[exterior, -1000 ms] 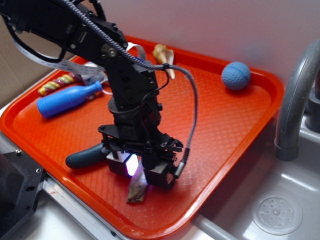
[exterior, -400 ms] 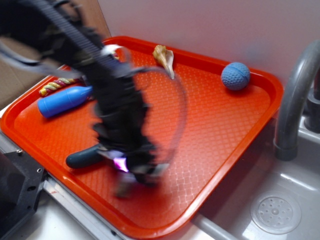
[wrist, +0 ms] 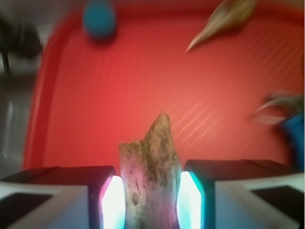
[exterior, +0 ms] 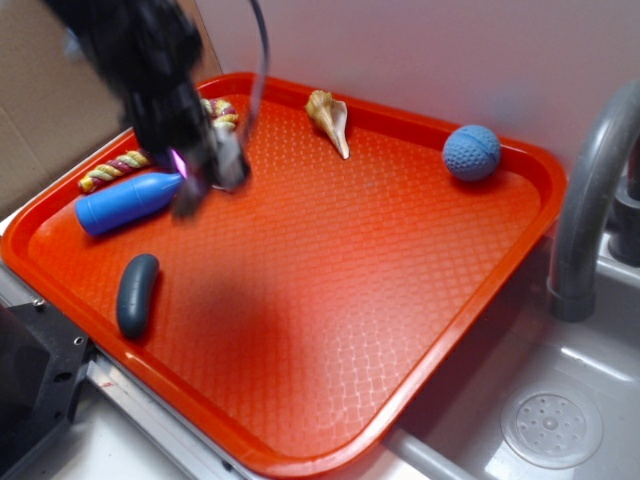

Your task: Grab the wood chip.

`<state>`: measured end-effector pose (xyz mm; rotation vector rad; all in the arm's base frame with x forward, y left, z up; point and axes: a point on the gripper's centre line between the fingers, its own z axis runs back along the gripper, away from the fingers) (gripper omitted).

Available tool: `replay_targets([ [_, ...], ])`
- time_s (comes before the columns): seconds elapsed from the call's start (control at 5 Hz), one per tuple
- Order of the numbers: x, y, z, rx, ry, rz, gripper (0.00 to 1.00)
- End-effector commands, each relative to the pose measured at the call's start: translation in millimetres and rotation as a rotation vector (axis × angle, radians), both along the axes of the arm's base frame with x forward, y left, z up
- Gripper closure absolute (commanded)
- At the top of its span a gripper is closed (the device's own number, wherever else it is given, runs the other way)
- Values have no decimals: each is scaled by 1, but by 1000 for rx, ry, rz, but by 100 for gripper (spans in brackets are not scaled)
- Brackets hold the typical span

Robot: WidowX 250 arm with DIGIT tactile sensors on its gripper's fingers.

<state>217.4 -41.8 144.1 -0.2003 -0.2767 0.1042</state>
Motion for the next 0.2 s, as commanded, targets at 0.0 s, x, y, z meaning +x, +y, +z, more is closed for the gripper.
replay_targets([
  [0.0,5,13,78,76,27,18,100],
])
